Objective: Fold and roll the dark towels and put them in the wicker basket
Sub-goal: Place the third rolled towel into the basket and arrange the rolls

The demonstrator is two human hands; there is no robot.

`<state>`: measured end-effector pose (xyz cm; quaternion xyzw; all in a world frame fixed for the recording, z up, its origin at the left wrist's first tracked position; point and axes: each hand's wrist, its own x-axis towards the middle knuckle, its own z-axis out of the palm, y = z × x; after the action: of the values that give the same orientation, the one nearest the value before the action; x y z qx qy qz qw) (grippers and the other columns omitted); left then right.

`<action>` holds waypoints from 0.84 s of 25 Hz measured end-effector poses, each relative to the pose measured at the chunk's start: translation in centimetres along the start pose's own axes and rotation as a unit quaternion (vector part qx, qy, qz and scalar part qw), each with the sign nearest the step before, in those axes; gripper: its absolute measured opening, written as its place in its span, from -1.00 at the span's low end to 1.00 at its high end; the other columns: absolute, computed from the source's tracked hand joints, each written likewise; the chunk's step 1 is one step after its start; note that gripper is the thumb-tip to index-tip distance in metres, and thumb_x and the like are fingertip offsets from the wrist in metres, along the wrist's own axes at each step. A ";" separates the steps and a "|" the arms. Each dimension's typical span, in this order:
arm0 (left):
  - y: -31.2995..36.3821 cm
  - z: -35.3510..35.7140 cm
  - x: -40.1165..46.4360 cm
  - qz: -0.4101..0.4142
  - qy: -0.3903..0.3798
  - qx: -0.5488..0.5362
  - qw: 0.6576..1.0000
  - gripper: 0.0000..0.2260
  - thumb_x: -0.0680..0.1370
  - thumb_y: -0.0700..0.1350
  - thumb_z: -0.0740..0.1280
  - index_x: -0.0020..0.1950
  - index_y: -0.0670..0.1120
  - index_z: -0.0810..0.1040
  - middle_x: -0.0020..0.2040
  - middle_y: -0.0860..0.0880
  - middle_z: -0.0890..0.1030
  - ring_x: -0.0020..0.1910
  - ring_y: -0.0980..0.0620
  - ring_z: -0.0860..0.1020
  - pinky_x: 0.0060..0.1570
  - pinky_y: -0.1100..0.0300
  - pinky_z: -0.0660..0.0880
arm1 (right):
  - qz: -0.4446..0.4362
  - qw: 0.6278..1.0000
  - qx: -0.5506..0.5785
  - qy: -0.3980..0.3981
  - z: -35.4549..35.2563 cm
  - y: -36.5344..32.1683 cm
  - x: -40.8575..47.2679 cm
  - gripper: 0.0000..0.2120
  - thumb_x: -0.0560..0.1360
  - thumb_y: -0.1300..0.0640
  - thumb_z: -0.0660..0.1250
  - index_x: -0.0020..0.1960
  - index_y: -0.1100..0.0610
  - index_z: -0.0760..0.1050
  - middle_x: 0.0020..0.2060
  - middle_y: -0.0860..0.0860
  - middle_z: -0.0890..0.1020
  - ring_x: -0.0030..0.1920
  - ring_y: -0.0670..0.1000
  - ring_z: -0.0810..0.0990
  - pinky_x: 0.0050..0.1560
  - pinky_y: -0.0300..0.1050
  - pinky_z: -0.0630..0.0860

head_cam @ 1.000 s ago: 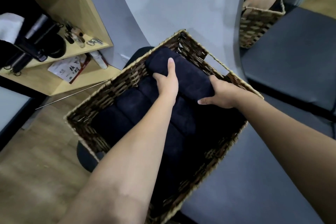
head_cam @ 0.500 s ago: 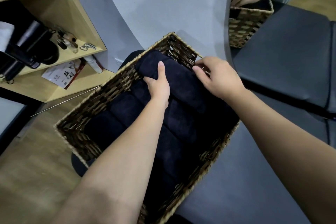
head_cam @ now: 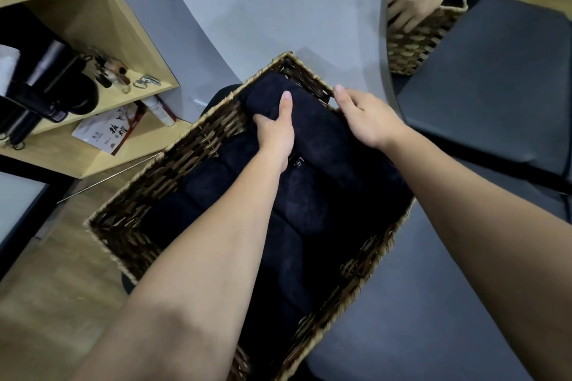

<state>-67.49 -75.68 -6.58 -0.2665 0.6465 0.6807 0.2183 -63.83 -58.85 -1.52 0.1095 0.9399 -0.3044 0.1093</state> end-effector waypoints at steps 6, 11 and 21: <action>1.5 2.7 0.7 0.004 0.020 0.129 0.991 -0.13 0.60 0.37 0.12 0.65 -0.13 -0.19 0.57 -0.13 0.29 0.46 -0.20 0.37 0.40 -0.10 0.38 | -0.008 1.000 -0.001 0.021 0.4 0.6 0.6 -0.57 0.67 -0.32 -0.06 0.07 -0.10 0.46 0.01 -0.04 0.58 0.03 0.07 0.48 0.01 -0.04 0.33; 1.2 0.8 1.3 -0.017 -0.013 0.115 0.993 -0.01 0.48 0.52 0.12 0.66 -0.06 -0.15 0.57 -0.08 0.29 0.40 -0.21 0.43 0.30 -0.18 0.49 | -0.011 1.000 0.006 0.016 0.0 0.6 0.4 -0.51 0.69 -0.27 -0.06 0.09 0.02 0.51 0.02 0.02 0.60 0.08 0.11 0.52 0.00 -0.05 0.33; -0.4 0.9 -1.5 0.292 0.169 0.260 0.905 -0.43 0.67 0.09 0.20 0.62 -0.11 0.16 0.51 -0.07 0.23 0.42 -0.09 0.36 0.29 0.02 0.42 | 0.062 0.985 -0.066 0.149 1.7 -0.2 -2.8 -0.55 0.69 -0.25 -0.05 0.10 0.00 0.51 0.12 0.07 0.64 0.20 0.21 0.55 0.04 0.06 0.34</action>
<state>-66.18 -74.64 -5.94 -0.1103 0.8765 0.4668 -0.0410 -60.97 -60.42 -1.96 0.2040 0.9552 -0.2145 -0.0060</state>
